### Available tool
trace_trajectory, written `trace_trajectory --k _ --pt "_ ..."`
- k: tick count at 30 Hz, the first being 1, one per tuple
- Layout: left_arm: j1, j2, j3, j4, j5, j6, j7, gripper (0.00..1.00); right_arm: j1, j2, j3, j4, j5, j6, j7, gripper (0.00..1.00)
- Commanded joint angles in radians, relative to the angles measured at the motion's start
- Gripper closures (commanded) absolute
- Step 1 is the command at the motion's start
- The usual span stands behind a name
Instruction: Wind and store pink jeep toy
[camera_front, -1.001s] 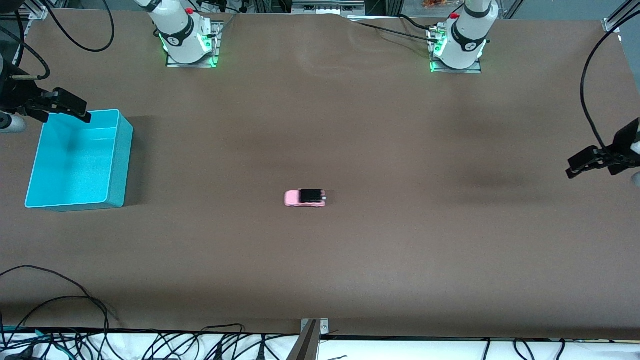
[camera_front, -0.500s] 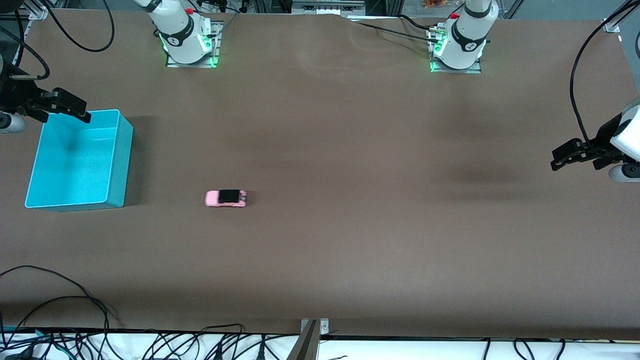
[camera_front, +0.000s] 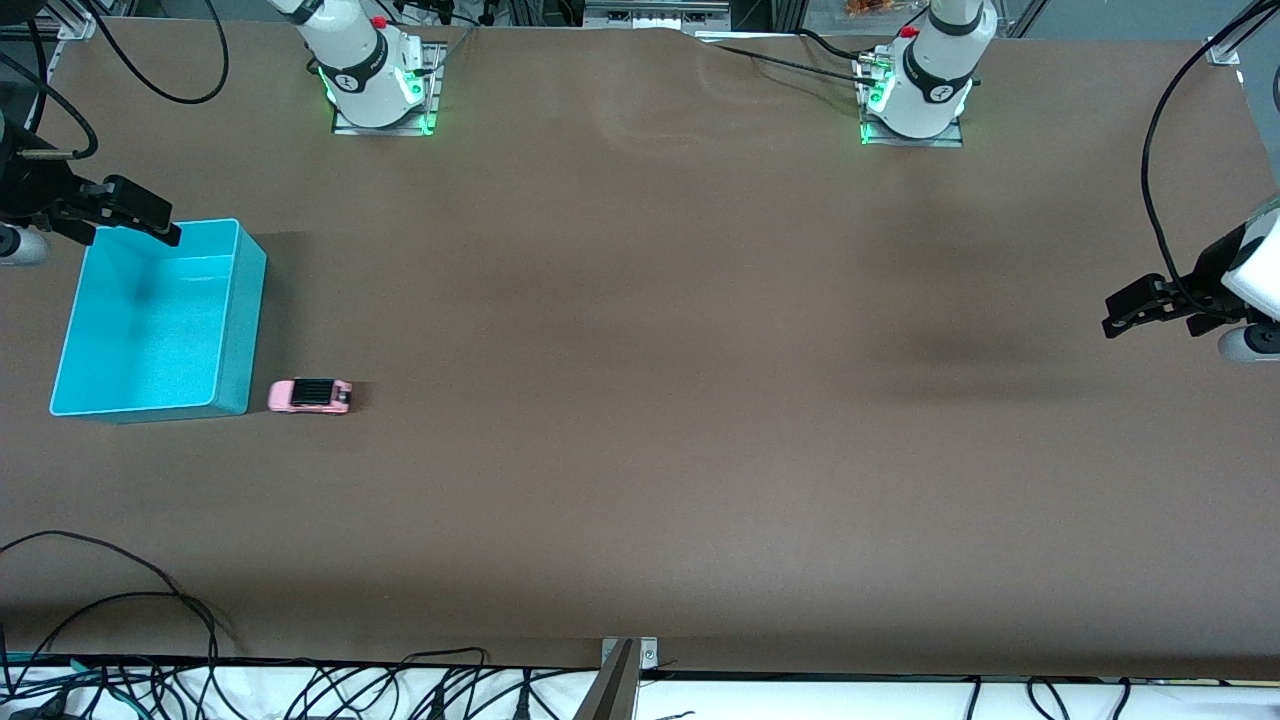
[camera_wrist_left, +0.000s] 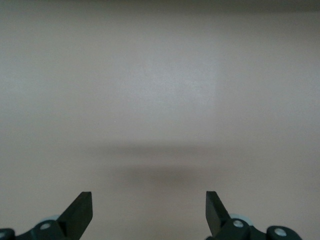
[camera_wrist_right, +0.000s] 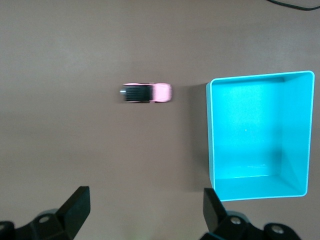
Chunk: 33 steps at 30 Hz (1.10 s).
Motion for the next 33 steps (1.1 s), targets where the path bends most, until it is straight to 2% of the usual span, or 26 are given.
trace_trajectory --k 1,33 --pt "0.010 -0.029 -0.010 -0.023 0.021 -0.010 0.020 0.00 0.000 0.007 -0.003 0.021 0.008 -0.004 0.006 0.00" --pt "0.010 -0.027 -0.010 -0.023 0.021 -0.010 0.018 0.00 0.021 0.026 0.002 0.021 0.009 0.036 0.006 0.00"
